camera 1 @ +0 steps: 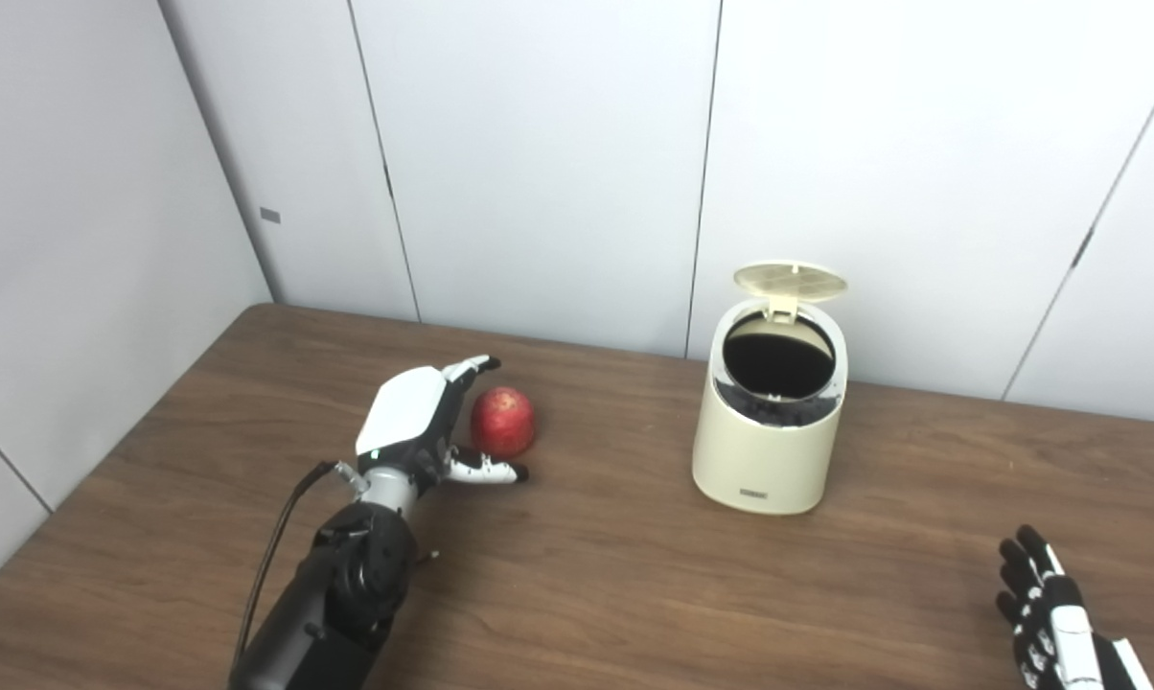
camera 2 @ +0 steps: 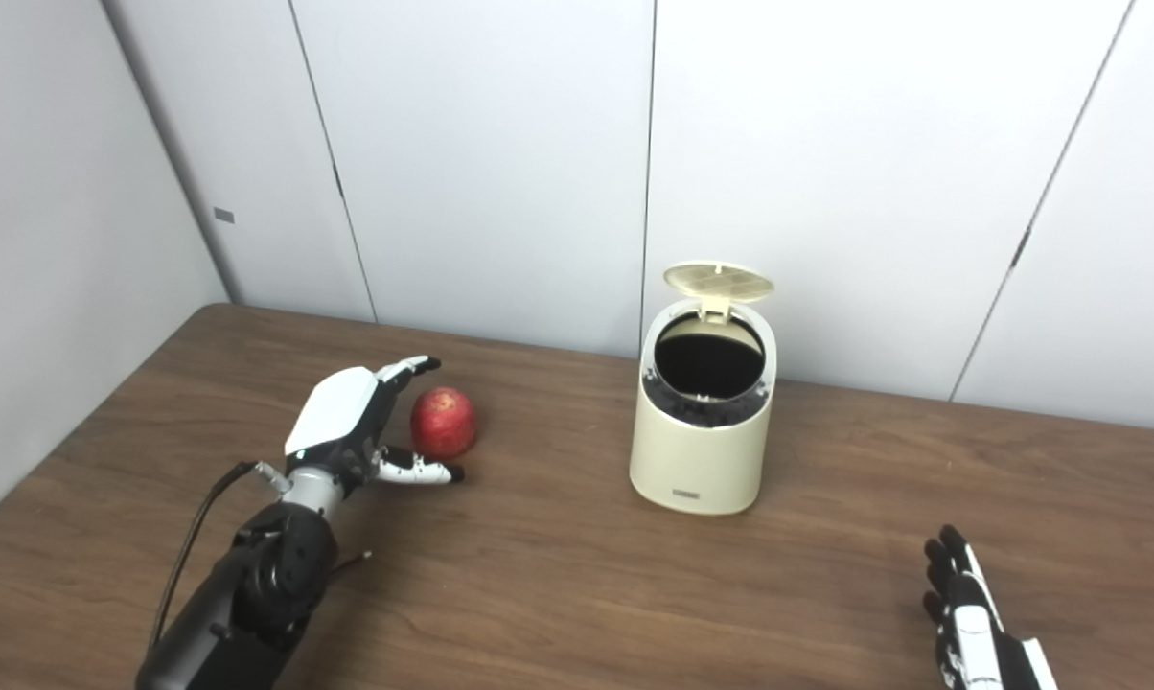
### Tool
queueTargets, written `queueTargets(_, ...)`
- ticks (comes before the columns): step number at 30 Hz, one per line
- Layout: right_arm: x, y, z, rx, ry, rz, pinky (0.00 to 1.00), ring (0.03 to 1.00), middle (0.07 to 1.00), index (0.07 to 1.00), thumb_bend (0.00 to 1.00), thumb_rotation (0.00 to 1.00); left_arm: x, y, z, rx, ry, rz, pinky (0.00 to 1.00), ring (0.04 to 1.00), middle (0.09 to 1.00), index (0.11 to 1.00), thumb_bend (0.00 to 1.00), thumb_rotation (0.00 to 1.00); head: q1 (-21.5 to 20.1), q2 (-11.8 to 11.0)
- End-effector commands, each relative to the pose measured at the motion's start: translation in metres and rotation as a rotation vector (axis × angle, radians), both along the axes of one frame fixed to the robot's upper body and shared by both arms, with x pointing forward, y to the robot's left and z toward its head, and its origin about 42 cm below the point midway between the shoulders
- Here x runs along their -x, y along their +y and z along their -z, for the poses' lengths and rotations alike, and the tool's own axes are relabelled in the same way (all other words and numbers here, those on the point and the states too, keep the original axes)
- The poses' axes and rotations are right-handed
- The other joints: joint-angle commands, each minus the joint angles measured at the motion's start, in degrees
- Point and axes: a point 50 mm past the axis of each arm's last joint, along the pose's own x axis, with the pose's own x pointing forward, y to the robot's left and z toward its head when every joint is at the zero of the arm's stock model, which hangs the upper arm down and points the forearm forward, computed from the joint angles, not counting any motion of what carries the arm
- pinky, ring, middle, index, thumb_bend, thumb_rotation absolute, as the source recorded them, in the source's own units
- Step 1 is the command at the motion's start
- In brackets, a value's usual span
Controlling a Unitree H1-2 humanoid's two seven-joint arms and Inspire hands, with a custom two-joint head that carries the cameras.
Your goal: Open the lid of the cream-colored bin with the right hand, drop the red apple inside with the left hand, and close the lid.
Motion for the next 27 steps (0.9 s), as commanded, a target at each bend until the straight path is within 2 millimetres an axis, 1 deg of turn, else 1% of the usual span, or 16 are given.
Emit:
queueTargets(1, -0.002, 0.002, -0.016, 0.004, -0.072, -0.016, 0.98, 0.999, 0.977, 1.000, 0.45, 1.00, -0.018, -0.003, -0.027, 0.019, -0.035, 0.000, 0.72, 0.882, 0.898, 0.884, 0.94, 0.22, 0.0, 0.0)
queueTargets(6, -0.002, 0.000, -0.015, 0.002, -0.074, -0.022, 0.98, 1.000, 0.981, 1.000, 0.44, 1.00, -0.030, -0.006, -0.032, 0.042, 0.024, -0.013, 0.72, 0.888, 0.900, 0.882, 0.93, 0.23, -0.1, 0.0)
queueTargets(9, -0.002, 0.000, -0.015, -0.004, -0.072, -0.022, 0.98, 0.999, 0.980, 1.000, 0.45, 1.00, -0.035, -0.006, -0.034, 0.048, 0.034, -0.008, 0.75, 0.906, 0.904, 0.882, 0.93, 0.21, -0.1, 0.2)
queueTargets(11, -0.002, 0.001, -0.014, -0.017, -0.068, -0.026, 0.99, 1.000, 0.989, 1.000, 0.46, 1.00, -0.040, -0.006, -0.035, 0.055, 0.035, -0.003, 0.73, 0.879, 0.885, 0.882, 0.92, 0.19, -0.2, 0.2)
queueTargets(13, -0.002, 0.001, -0.013, -0.020, -0.067, -0.027, 1.00, 1.000, 0.995, 1.000, 0.46, 1.00, -0.044, -0.005, -0.037, 0.055, 0.034, -0.002, 0.69, 0.827, 0.850, 0.878, 0.91, 0.17, -0.2, 0.2)
queueTargets(16, -0.002, 0.000, -0.012, -0.019, -0.068, -0.024, 1.00, 1.000, 0.992, 1.000, 0.47, 1.00, -0.046, -0.005, -0.038, 0.034, 0.042, 0.004, 0.67, 0.793, 0.826, 0.871, 0.90, 0.15, -0.2, 0.2)
queueTargets(23, -0.001, 0.000, -0.012, -0.028, -0.062, -0.025, 0.98, 1.000, 0.987, 1.000, 0.49, 0.99, -0.048, -0.005, -0.040, -0.011, 0.066, -0.033, 0.69, 0.818, 0.838, 0.822, 0.89, 0.11, -0.3, 0.4)
queueTargets(27, 0.000, 0.000, -0.011, -0.035, -0.056, -0.025, 0.99, 1.000, 0.988, 1.000, 0.51, 0.99, -0.047, -0.002, -0.042, -0.016, 0.064, -0.051, 0.68, 0.807, 0.824, 0.777, 0.88, 0.09, -0.2, 0.6)
